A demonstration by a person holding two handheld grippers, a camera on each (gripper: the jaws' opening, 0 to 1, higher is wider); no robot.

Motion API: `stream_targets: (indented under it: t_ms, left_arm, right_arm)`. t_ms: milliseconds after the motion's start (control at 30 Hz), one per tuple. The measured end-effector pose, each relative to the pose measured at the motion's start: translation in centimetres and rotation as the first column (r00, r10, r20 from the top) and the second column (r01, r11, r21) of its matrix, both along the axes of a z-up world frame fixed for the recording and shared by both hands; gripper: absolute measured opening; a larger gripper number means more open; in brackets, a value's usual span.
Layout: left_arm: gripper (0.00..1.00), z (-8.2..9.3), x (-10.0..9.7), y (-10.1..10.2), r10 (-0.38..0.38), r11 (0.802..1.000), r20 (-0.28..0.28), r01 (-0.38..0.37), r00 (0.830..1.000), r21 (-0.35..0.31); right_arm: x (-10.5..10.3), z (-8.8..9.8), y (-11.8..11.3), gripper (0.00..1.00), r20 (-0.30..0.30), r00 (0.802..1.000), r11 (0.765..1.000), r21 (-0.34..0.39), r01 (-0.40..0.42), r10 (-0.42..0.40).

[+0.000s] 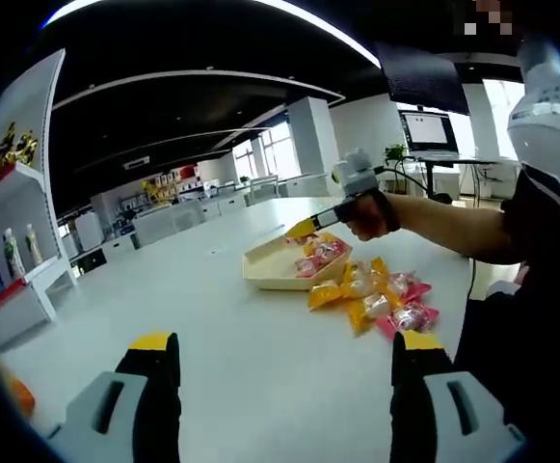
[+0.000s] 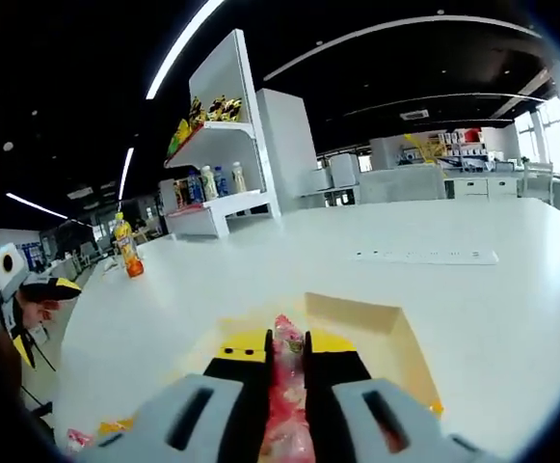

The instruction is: Pick up the marshmallows scattered on the table and place them into the bowl on the table

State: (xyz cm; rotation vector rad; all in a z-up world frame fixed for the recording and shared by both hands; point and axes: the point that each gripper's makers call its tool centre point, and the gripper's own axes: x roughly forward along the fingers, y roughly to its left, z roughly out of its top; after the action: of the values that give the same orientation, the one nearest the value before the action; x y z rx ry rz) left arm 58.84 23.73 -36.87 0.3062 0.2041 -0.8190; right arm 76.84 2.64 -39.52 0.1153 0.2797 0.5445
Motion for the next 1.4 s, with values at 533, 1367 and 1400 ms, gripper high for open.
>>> stream_targets:
  t_ms: [533, 1367, 1400]
  left_arm:
    - [0.9, -0.3, 0.0, -0.4, -0.006, 1.0, -0.007, 0.006, 1.0, -0.004]
    - [0.9, -0.3, -0.1, -0.4, -0.008, 1.0, -0.006, 0.008, 1.0, 0.003]
    - [0.9, -0.2, -0.1, -0.4, -0.008, 1.0, -0.004, 0.008, 1.0, 0.003]
  right_arm:
    - [-0.1, -1.5, 0.1, 0.12, -0.017, 1.0, 0.999, -0.051, -0.005, 0.004]
    - [-0.2, -1.6, 0.0, 0.27, -0.026, 1.0, 0.999, -0.042, 0.016, -0.018]
    - [-0.3, -1.4, 0.1, 0.29, -0.025, 1.0, 0.999, -0.035, 0.013, -0.014]
